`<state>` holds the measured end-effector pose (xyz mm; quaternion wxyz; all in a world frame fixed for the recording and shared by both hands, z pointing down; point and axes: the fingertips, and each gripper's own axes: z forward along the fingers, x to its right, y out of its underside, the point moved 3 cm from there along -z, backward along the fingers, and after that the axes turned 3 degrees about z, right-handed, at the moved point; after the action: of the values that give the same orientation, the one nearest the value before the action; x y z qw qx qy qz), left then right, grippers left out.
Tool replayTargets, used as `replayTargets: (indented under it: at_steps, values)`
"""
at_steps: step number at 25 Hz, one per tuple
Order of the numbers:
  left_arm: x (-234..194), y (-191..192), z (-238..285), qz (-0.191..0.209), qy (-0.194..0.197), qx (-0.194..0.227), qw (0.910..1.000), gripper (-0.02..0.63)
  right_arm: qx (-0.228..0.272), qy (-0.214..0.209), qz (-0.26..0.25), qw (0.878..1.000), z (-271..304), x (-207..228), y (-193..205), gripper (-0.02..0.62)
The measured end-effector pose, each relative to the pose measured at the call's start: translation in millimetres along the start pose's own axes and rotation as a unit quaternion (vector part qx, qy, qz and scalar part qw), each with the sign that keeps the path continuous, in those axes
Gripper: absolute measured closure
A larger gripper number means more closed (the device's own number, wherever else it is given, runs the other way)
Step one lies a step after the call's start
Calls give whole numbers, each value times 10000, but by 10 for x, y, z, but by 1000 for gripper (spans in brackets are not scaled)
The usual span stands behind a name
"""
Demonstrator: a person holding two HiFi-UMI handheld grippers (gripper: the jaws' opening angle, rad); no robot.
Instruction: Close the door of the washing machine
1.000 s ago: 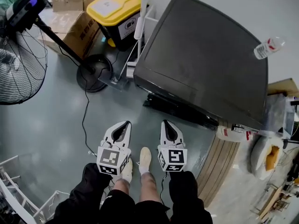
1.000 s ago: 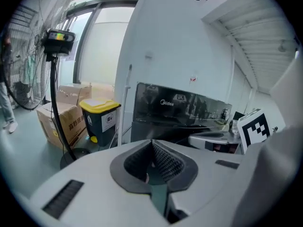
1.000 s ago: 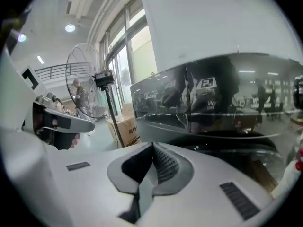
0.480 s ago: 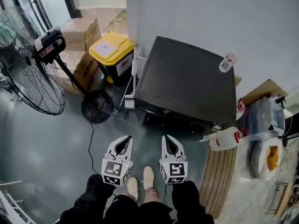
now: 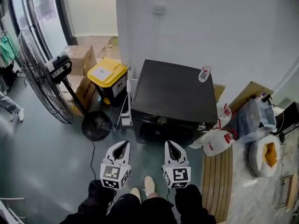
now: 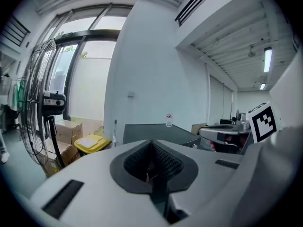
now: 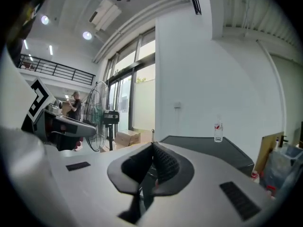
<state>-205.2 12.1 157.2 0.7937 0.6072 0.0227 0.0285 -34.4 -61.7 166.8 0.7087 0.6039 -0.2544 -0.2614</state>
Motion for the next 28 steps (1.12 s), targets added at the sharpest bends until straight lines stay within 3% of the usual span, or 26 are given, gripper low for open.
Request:
replayTargets:
  at_steps: [10,28]
  values:
    - [328,-323,-463,113,57,184,9998,581,263,110,-110,9995,-690,-60,-351,578]
    - [472,-419,-369,223,119,220,9994,581,407,91,-118,9991,-664,45,-427,578]
